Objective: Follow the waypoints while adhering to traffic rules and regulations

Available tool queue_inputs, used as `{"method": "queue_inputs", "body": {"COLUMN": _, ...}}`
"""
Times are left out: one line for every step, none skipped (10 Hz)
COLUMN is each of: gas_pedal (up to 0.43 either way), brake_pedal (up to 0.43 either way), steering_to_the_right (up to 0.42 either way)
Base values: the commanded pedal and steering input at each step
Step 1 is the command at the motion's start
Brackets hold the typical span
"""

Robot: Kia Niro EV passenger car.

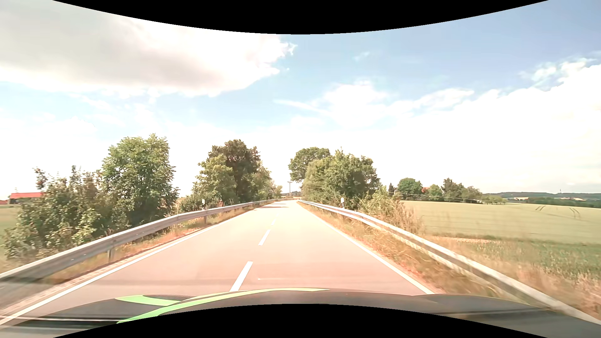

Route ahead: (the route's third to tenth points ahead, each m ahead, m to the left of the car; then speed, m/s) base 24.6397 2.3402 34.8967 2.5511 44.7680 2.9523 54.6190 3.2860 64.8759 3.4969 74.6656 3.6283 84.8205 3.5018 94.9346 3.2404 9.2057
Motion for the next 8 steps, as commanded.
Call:
{"method": "queue_inputs", "body": {"gas_pedal": 0.350, "brake_pedal": 0.000, "steering_to_the_right": -0.030}}
{"method": "queue_inputs", "body": {"gas_pedal": 0.358, "brake_pedal": 0.000, "steering_to_the_right": -0.027}}
{"method": "queue_inputs", "body": {"gas_pedal": 0.358, "brake_pedal": 0.000, "steering_to_the_right": -0.021}}
{"method": "queue_inputs", "body": {"gas_pedal": 0.358, "brake_pedal": 0.000, "steering_to_the_right": -0.013}}
{"method": "queue_inputs", "body": {"gas_pedal": 0.358, "brake_pedal": 0.000, "steering_to_the_right": -0.011}}
{"method": "queue_inputs", "body": {"gas_pedal": 0.370, "brake_pedal": 0.000, "steering_to_the_right": -0.011}}
{"method": "queue_inputs", "body": {"gas_pedal": 0.370, "brake_pedal": 0.000, "steering_to_the_right": -0.011}}
{"method": "queue_inputs", "body": {"gas_pedal": 0.378, "brake_pedal": 0.000, "steering_to_the_right": -0.011}}
